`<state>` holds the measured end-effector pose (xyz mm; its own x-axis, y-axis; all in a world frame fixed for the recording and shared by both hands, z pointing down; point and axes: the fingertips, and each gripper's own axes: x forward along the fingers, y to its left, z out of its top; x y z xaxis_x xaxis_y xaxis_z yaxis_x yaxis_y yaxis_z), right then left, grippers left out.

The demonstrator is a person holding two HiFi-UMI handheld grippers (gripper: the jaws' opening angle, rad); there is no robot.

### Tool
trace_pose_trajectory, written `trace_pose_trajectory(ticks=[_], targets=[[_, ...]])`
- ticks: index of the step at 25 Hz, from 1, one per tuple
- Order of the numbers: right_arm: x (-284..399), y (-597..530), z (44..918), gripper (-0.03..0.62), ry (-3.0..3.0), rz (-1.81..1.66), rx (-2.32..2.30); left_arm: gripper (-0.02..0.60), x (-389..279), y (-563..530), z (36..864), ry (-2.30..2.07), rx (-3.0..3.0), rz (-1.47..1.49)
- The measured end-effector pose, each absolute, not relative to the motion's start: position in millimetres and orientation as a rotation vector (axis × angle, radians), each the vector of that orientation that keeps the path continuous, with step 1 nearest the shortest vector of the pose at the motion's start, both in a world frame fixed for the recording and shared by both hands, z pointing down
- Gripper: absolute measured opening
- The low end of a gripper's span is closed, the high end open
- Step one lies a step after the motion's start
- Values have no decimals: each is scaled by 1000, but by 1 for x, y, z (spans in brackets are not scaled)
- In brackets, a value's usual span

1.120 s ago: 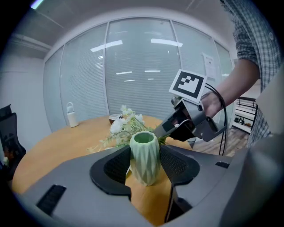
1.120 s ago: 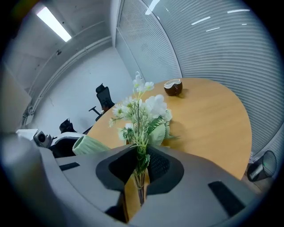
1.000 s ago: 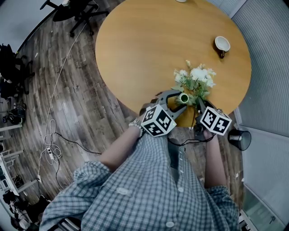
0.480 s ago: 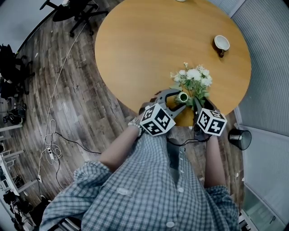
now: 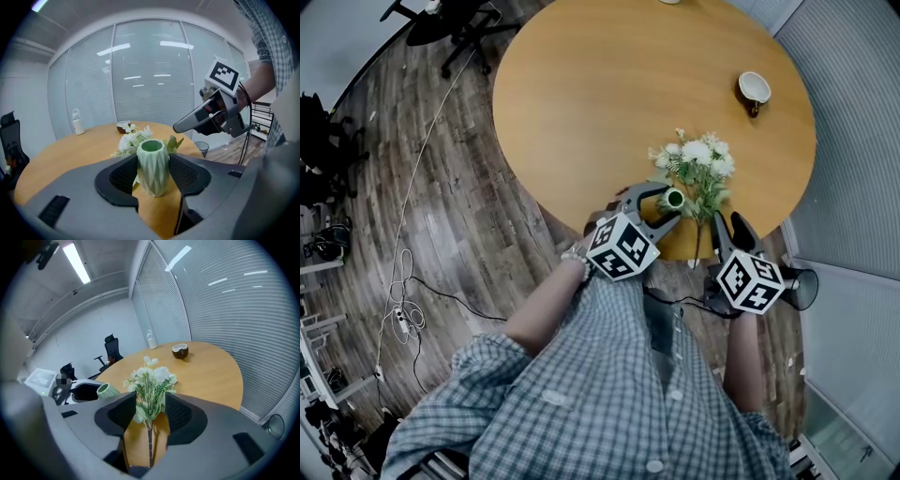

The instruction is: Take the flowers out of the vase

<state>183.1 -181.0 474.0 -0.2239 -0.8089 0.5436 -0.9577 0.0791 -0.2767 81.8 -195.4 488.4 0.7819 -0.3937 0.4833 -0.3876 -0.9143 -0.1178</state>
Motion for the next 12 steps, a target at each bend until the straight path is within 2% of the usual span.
trace_pose_trajectory(ticks=[12], targets=[[184,-145,439,158,-2153,867,1856,231,80,-193,485,662,-2920,-850]])
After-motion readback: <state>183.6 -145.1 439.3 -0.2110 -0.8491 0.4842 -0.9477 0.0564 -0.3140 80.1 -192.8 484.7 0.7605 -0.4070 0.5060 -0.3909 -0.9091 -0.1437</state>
